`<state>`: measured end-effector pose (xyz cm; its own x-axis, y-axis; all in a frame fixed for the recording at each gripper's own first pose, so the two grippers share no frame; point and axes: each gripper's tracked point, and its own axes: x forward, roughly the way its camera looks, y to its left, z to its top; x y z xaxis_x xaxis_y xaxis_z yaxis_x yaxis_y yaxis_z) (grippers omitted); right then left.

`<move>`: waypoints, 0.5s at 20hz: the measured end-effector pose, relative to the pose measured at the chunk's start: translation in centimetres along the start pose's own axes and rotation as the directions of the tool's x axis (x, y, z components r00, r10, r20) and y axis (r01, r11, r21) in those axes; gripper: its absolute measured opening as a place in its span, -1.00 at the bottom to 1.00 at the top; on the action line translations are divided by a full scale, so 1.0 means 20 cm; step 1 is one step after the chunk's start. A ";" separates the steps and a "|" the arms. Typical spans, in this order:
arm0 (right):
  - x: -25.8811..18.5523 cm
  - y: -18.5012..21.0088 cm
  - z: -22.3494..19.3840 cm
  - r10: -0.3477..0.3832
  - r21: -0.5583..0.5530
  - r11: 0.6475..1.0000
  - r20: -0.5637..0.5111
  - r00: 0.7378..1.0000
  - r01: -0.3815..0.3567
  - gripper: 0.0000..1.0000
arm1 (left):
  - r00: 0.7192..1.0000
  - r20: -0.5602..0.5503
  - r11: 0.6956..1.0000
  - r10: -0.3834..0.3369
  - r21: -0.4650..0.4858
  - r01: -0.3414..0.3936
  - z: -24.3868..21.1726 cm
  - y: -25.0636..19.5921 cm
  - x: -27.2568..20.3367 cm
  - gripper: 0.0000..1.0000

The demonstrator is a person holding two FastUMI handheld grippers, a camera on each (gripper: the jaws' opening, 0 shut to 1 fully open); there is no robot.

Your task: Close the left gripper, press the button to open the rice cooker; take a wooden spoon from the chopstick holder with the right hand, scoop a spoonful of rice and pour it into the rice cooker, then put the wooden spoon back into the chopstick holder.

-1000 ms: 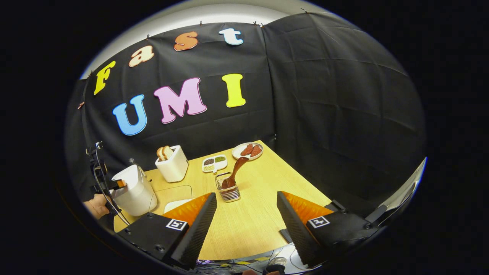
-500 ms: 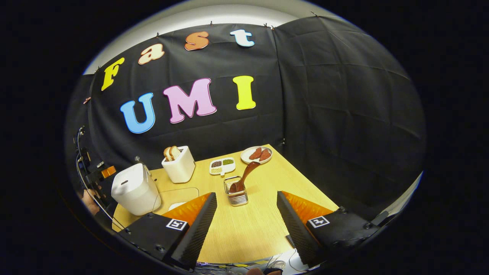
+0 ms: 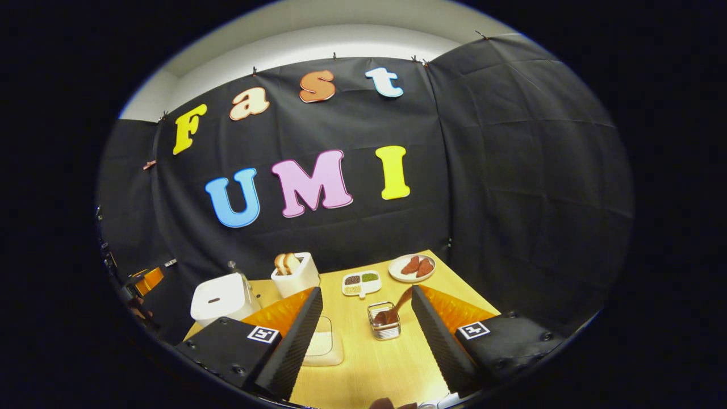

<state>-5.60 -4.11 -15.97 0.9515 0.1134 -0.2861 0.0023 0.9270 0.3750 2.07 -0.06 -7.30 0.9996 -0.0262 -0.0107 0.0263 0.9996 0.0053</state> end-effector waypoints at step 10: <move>-0.10 0.32 0.33 0.105 -0.197 0.978 0.170 0.980 -0.070 0.96 | 0.992 0.089 0.996 -0.084 0.007 0.084 0.29 -0.07 -0.36 0.92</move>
<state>-5.50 -0.72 -7.21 0.9849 0.1475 -0.0907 -0.1255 0.9689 0.2131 -5.16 -1.39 -1.40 0.9908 -0.1105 0.0778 0.1099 0.9939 0.0113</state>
